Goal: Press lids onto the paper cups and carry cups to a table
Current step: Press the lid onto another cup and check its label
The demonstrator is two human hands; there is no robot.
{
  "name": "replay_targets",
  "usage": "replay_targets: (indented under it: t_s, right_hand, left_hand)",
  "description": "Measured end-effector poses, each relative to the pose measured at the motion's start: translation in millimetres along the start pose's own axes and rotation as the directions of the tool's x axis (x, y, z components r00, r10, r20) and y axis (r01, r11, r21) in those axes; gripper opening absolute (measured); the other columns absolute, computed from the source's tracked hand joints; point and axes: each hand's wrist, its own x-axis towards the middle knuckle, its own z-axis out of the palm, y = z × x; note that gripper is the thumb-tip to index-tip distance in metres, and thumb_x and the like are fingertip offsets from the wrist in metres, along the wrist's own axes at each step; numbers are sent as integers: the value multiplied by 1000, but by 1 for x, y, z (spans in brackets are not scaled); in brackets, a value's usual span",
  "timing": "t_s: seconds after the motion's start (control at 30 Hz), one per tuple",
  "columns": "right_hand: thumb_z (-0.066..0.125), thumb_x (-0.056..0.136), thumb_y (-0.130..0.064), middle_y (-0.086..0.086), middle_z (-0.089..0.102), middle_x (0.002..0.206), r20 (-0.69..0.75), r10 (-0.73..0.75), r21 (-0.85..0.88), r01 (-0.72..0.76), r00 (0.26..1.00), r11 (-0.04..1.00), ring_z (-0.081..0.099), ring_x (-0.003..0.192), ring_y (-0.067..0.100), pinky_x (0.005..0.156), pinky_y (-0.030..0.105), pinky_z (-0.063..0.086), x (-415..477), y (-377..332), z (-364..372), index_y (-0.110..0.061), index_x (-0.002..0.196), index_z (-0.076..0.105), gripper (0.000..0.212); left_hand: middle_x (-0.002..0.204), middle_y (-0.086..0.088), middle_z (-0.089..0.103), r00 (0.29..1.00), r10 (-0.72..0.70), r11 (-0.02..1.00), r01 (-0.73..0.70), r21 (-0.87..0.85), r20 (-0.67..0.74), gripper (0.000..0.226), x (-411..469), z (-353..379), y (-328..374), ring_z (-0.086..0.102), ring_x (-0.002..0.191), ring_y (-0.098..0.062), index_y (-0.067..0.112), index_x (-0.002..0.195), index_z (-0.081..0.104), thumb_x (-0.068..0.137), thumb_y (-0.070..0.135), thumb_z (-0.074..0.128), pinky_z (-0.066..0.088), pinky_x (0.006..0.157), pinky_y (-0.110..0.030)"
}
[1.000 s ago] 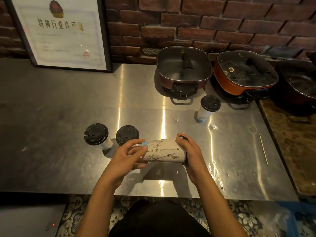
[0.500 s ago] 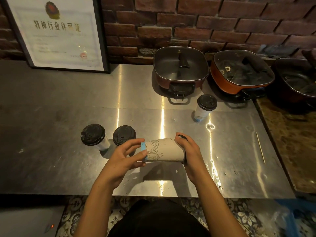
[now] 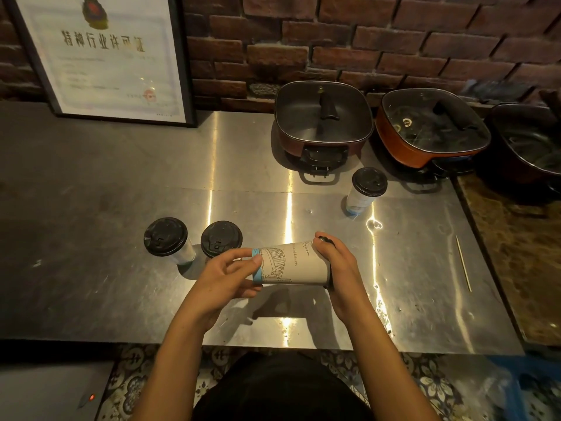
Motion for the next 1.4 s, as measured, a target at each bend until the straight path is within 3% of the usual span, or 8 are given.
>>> replay_targets:
  t_s: [0.17, 0.3, 0.47, 0.6, 0.7, 0.83, 1.13, 1.4]
  right_hand:
    - [68, 77, -49, 12, 67, 118, -8, 18, 45, -18, 1000, 999, 66, 106, 26, 63, 27, 54, 2, -3, 0, -26, 122, 67, 50]
    - [68, 77, -50, 11, 68, 115, -12, 12, 47, -11, 1000, 999, 69, 106, 25, 61, 24, 56, 2, -2, 1, -26, 125, 64, 54]
    - [68, 77, -47, 8, 69, 110, -21, 2, 67, -1, 1000, 998, 68, 98, 20, 56, 21, 53, 3, -4, 0, -26, 119, 68, 46]
    - [69, 77, -47, 8, 70, 108, -19, -1, 79, 2, 1000, 997, 71, 94, 18, 57, 23, 54, 5, -2, 1, -27, 119, 68, 46]
    - [67, 78, -48, 7, 68, 111, -24, -24, 49, 25, 999, 998, 71, 98, 22, 59, 21, 56, 6, 0, 1, -30, 119, 67, 45]
    - [68, 79, -46, 10, 67, 116, -11, -22, 54, 22, 1000, 998, 70, 102, 25, 59, 23, 56, 9, 2, 1, -27, 122, 66, 47]
    - [70, 68, -57, 10, 66, 116, -9, -13, 96, 14, 1000, 995, 68, 100, 23, 62, 29, 55, 15, 6, 0, -30, 121, 68, 60]
    - [67, 81, -38, 13, 71, 103, 50, 59, 383, -74, 997, 921, 69, 94, 30, 66, 36, 53, 15, 21, -1, -21, 111, 73, 36]
  left_hand:
    - [120, 3, 76, 998, 50, 999, -50, -3, 43, 51, 0, -6, -2, 74, 109, -21, 28, 124, 69, 75, 29, 84, 63, 79, -31]
    - [113, -9, 77, 1000, -12, 1000, 12, -23, -3, 63, 2, -2, 1, 79, 92, -29, 24, 121, 70, 64, 49, 82, 64, 74, -33]
    - [119, 4, 77, 997, 51, 999, -51, -1, 58, 50, 3, -8, 0, 74, 110, -17, 29, 123, 69, 76, 29, 85, 62, 80, -29]
    - [113, 0, 78, 1000, 12, 1000, -12, 1, 24, 57, 5, -3, 3, 77, 102, -20, 30, 120, 70, 67, 45, 83, 62, 76, -29]
    - [122, 3, 74, 998, 37, 999, -39, 39, 48, 41, 6, -5, 1, 70, 115, -24, 31, 121, 72, 82, 26, 83, 63, 83, -34]
    - [126, 4, 72, 996, 67, 996, -70, 48, 66, 47, 5, -7, 0, 66, 121, -25, 34, 114, 75, 78, 7, 86, 59, 99, -46]
    - [124, 12, 72, 984, 164, 984, -168, 54, 74, 66, 5, -5, 5, 74, 112, -26, 32, 121, 73, 71, -9, 86, 63, 87, -38]
    - [119, 15, 71, 961, 267, 923, -278, 267, 76, 64, -10, 6, 28, 69, 107, -19, 49, 118, 71, 75, 4, 88, 61, 85, -31]
